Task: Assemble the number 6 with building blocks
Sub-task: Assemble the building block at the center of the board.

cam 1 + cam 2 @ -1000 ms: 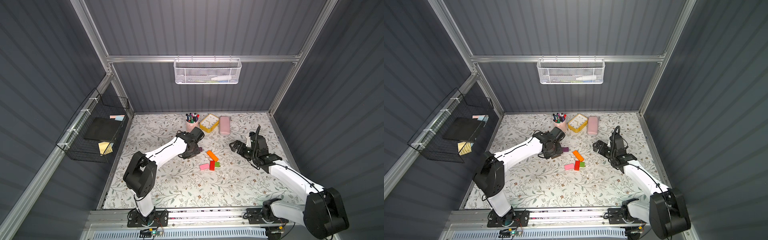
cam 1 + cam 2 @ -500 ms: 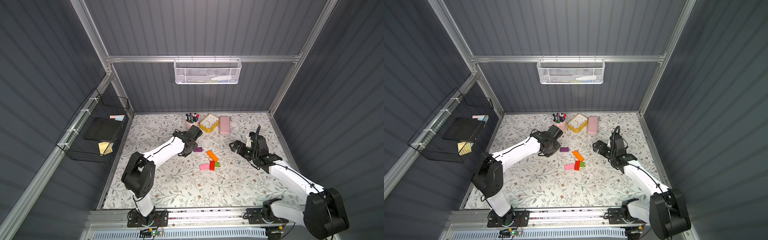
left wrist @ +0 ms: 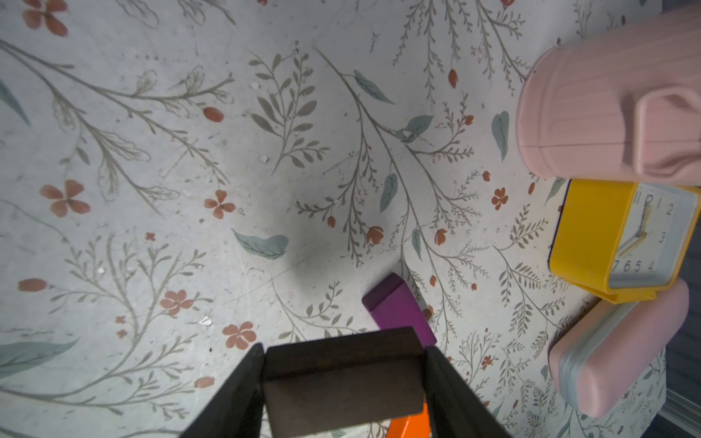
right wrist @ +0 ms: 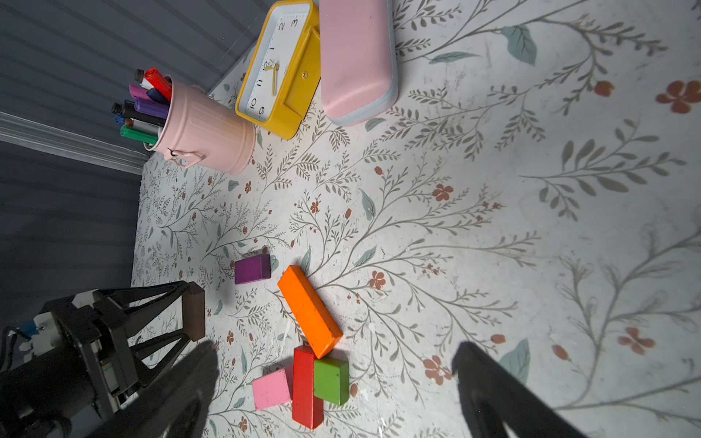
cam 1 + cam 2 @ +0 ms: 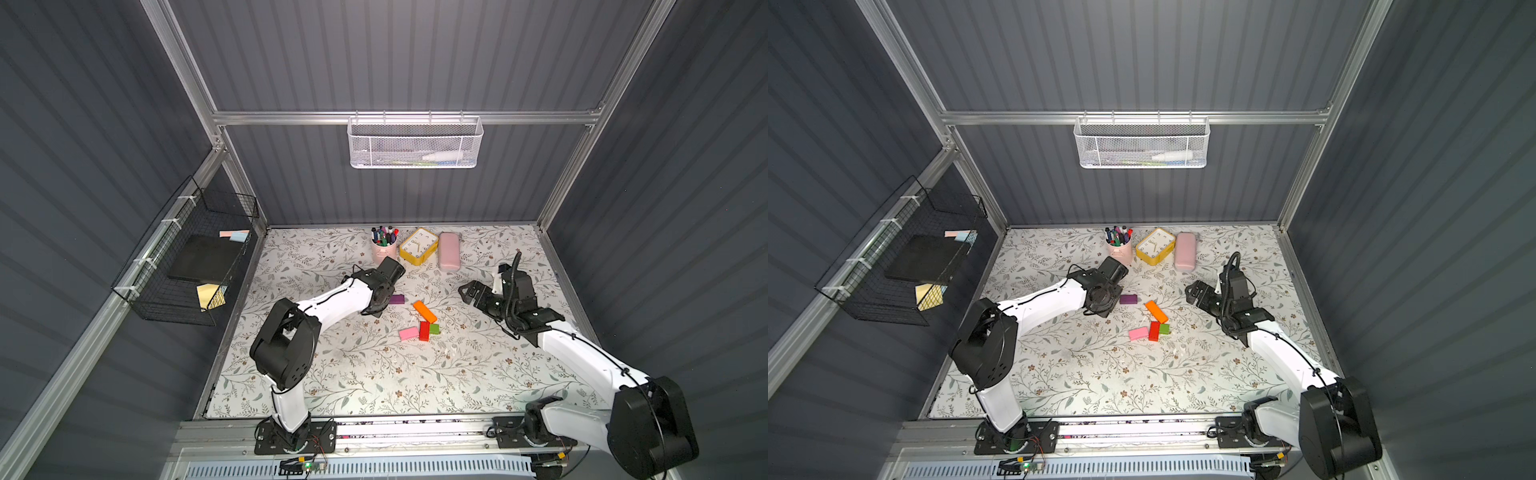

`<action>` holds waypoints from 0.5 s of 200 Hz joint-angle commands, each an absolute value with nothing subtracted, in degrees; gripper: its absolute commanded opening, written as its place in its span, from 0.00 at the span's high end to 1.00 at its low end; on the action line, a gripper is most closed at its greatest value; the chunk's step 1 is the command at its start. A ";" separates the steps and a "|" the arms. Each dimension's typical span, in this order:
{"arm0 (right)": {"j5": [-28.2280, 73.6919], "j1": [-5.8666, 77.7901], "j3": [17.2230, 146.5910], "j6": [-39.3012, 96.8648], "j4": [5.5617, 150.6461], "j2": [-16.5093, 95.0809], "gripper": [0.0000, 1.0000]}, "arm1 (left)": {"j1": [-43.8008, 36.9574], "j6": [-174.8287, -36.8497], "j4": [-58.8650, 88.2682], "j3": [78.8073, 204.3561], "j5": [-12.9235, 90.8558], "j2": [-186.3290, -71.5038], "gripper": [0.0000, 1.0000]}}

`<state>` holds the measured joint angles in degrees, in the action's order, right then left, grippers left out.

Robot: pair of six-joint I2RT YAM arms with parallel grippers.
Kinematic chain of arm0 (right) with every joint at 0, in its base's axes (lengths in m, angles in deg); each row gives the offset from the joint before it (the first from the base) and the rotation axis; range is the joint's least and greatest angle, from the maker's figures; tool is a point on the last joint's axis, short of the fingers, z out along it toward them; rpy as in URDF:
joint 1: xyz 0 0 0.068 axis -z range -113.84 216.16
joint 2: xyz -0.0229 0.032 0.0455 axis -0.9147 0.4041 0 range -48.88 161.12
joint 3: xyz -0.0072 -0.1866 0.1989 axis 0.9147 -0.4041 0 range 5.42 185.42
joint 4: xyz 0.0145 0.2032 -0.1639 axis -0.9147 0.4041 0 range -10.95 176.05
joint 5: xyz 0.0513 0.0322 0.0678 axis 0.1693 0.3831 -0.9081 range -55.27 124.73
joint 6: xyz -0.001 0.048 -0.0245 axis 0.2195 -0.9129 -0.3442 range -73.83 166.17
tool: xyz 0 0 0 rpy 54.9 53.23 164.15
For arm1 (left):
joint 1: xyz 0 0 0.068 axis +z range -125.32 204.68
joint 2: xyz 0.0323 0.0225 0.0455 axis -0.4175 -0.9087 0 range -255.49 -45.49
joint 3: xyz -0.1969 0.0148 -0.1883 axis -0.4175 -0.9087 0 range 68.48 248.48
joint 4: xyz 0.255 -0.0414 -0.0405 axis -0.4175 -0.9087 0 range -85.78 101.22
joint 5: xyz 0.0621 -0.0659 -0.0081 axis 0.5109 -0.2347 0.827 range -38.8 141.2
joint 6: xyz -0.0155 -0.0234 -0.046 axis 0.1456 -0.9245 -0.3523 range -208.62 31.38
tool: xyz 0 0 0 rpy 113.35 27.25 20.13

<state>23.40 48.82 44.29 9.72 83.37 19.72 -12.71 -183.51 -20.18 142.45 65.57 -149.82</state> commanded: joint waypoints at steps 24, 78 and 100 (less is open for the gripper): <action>24.03 49.03 43.91 9.34 83.71 18.97 0.02 | -12.41 -189.84 -19.35 144.03 66.70 -151.46 0.48; 24.06 49.03 44.13 9.50 83.80 19.33 0.02 | -12.02 -195.99 -21.14 145.80 66.78 -152.71 0.49; 24.35 49.03 44.35 9.69 84.15 19.62 0.02 | -11.89 -198.48 -21.01 146.19 66.62 -153.24 0.49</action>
